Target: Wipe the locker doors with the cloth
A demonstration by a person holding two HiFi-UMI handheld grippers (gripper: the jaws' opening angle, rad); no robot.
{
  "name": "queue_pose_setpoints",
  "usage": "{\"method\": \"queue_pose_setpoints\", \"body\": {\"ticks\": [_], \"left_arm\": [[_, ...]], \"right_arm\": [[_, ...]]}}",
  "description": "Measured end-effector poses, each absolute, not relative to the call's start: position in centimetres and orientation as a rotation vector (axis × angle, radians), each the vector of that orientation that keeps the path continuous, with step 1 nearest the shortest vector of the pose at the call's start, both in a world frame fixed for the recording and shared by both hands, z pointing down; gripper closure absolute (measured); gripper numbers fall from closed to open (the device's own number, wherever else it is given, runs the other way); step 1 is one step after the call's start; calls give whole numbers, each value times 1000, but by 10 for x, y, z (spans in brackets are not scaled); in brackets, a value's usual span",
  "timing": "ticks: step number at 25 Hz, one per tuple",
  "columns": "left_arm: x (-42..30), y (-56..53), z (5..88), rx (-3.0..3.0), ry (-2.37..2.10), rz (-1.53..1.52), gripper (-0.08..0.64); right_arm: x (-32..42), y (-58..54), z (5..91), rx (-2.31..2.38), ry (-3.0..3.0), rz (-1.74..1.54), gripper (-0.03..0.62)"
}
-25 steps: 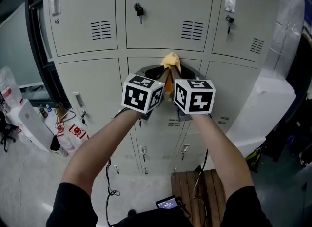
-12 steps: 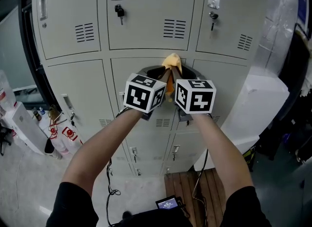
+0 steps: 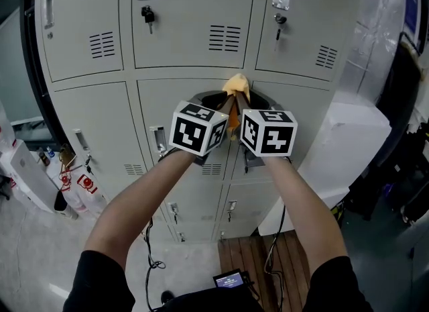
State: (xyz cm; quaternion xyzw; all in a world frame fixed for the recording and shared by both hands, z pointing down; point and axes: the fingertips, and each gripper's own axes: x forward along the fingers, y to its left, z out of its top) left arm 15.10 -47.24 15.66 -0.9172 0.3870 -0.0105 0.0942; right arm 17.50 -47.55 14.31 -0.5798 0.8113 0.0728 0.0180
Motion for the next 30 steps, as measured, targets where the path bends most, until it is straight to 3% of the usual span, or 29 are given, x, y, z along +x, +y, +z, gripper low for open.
{"method": "queue_pose_setpoints", "body": {"ticks": [12,30], "left_arm": [[134,-460,155,-2752,1133,-10,520],[-36,-454,171,-2642,1349,-97,520]], "right_arm": [[158,-463,142,-1741,2507,217,522],[-14,-461,159,-1538,2639,171,522]]}}
